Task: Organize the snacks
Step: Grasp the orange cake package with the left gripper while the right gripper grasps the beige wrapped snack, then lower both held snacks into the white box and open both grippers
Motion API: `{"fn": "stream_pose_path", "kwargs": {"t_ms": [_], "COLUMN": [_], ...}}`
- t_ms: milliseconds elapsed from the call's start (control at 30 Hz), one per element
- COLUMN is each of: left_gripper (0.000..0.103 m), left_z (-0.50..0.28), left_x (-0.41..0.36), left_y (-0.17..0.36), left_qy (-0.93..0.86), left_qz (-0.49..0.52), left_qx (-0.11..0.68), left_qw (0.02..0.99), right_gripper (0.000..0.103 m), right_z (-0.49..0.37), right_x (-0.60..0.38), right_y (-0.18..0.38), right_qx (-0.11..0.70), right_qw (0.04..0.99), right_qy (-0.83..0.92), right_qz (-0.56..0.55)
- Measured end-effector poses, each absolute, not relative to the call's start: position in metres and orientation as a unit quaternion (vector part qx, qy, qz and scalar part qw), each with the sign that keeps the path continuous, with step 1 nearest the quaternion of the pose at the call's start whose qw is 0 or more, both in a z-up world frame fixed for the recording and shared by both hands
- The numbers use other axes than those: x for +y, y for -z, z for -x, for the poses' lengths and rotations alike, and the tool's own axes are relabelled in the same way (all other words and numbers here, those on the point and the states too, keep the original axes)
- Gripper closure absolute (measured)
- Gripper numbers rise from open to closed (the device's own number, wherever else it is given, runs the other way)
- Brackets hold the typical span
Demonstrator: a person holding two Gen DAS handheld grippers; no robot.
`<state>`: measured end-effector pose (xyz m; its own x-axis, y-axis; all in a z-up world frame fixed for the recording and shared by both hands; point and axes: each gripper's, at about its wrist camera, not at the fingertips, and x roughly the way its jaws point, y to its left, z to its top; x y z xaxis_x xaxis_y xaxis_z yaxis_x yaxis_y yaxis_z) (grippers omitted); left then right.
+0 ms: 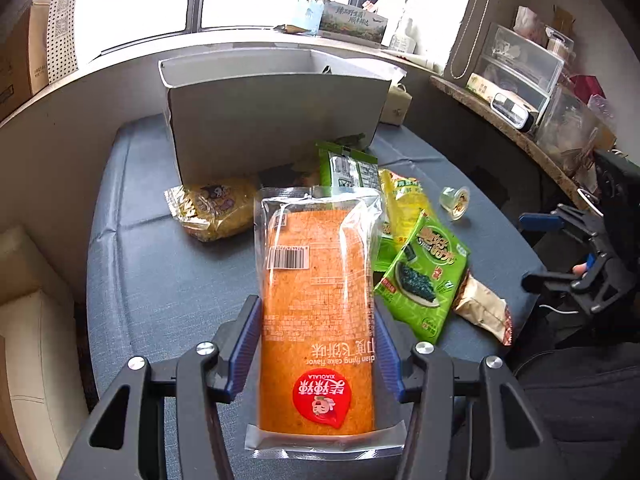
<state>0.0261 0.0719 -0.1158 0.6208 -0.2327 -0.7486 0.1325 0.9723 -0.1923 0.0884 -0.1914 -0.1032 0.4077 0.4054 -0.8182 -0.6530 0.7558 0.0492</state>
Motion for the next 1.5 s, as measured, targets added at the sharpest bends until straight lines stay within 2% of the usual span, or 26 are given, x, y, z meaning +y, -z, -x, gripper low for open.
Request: {"fn": "stream_pose_path", "kwargs": {"t_ms": [233,267,333,367,600,900,1000,1167,1300,1500], "left_gripper": [0.046,0.046,0.046,0.046,0.045,0.045,0.045,0.045,0.045,0.045], "left_z": [-0.011,-0.01,-0.012,-0.012,-0.008,-0.023,-0.049,-0.118,-0.178,-0.24], "left_x": [0.075,0.075,0.072,0.071,0.068,0.07,0.076,0.096,0.114,0.134], "left_y": [0.085,0.083,0.084,0.084,0.081,0.034,0.008,-0.022,-0.025,-0.011], "left_qy": [0.091,0.092,0.091,0.094,0.098,0.087,0.07,0.045,0.03,0.01], "left_qz": [0.072,0.075,0.078,0.078,0.09,0.107,0.112,0.131,0.147,0.164], "left_qx": [0.378,0.376,0.372,0.373,0.359,0.276,0.242,0.228,0.242,0.274], "left_qw": [0.919,0.919,0.921,0.92,0.924,0.951,0.961,0.964,0.959,0.948], "right_gripper": [0.001,0.007,0.049,0.053,0.054,0.054,0.054,0.054,0.054,0.054], "right_z": [-0.082,-0.081,-0.082,-0.082,-0.081,-0.116,-0.145,-0.214,-0.267,-0.337], "right_x": [-0.165,-0.163,-0.161,-0.163,-0.175,-0.205,-0.197,-0.167,-0.137,-0.103], "right_y": [0.14,0.145,0.155,0.153,0.134,0.05,0.022,-0.009,-0.025,-0.022], "right_qx": [0.477,0.483,0.502,0.5,0.486,0.384,0.345,0.327,0.325,0.363], "right_qw": [0.79,0.786,0.771,0.772,0.782,0.85,0.871,0.876,0.873,0.865], "right_qy": [-0.323,-0.32,-0.321,-0.333,-0.347,-0.355,-0.349,-0.355,-0.363,-0.344], "right_qz": [0.208,0.217,0.224,0.207,0.18,0.062,0.032,-0.007,-0.023,-0.033]}}
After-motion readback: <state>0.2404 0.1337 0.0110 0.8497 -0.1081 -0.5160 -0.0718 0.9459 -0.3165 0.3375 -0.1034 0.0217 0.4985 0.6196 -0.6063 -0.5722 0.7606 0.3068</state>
